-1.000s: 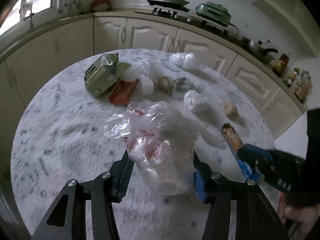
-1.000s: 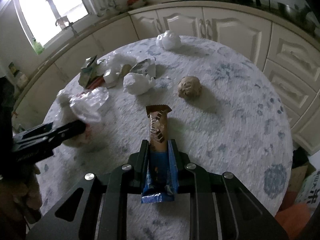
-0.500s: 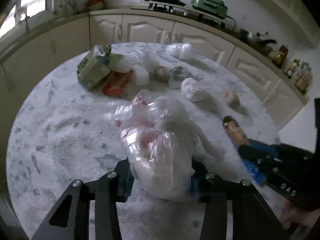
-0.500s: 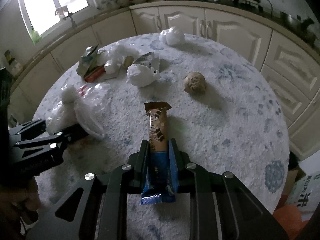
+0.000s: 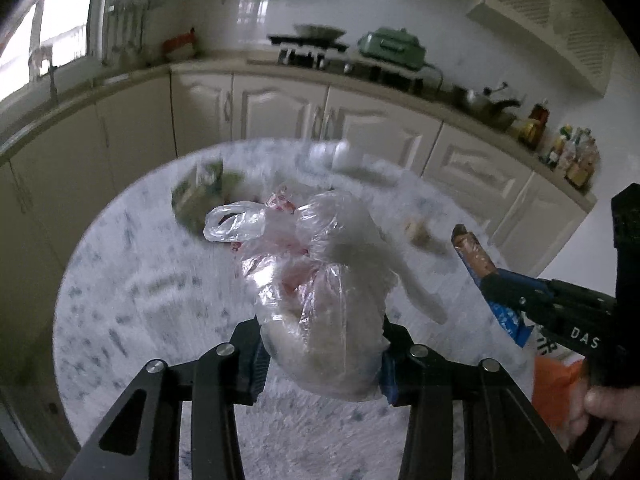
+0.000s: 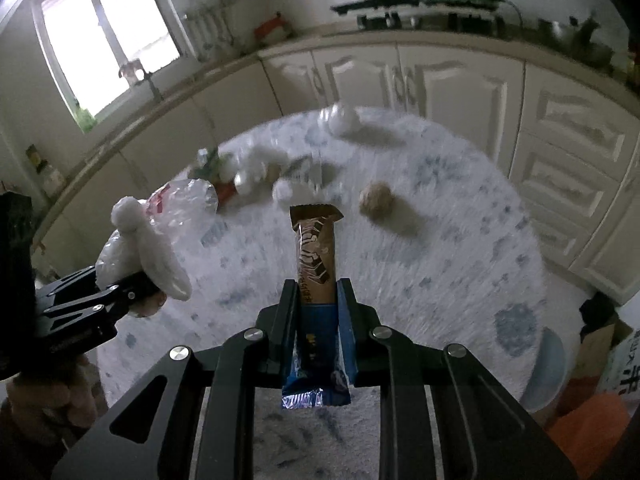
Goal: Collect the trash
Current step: 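Carry both items to the blue bin and open both tools over it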
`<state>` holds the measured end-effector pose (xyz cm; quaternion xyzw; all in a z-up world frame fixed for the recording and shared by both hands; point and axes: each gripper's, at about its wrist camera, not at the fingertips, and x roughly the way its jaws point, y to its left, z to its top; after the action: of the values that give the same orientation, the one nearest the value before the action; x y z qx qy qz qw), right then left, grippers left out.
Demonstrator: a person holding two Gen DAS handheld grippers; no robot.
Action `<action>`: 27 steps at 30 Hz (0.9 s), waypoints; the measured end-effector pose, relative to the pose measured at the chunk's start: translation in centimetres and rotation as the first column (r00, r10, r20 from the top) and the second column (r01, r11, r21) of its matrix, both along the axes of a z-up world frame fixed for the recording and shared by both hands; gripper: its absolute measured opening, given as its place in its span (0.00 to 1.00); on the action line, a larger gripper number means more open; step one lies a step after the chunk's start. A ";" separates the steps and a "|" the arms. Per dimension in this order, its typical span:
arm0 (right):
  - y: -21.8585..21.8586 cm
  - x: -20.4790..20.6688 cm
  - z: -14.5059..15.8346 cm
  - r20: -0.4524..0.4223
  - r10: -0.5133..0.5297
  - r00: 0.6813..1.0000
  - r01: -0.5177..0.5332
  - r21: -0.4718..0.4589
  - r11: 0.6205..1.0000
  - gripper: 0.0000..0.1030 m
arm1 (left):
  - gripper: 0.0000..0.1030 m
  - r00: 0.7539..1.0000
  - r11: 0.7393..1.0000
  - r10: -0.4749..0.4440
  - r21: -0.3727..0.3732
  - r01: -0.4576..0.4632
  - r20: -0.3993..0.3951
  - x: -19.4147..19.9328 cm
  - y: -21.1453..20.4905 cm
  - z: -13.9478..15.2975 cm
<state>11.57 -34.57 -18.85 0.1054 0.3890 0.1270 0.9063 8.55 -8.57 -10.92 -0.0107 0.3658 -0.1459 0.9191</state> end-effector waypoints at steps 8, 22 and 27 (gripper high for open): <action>-2.5 -1.8 4.7 0.115 -0.051 0.992 0.048 0.022 0.999 0.19 | 0.38 0.993 0.999 -0.051 0.002 0.051 0.106 -2.3 -2.2 4.3; -11.2 -5.9 8.9 0.220 -0.254 0.942 0.249 0.054 0.967 0.19 | 0.38 0.954 0.971 -0.233 -0.010 0.239 0.189 -2.5 -8.9 6.7; -15.6 -7.6 9.1 0.226 -0.354 0.908 0.348 0.068 0.935 0.19 | 0.38 0.933 0.948 -0.309 -0.015 0.317 0.181 -0.1 -11.9 6.3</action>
<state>3.97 -50.15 -9.73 0.1694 0.2523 -0.0212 0.9525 8.43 -20.45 -4.61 0.0402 0.2766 -0.2990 0.9124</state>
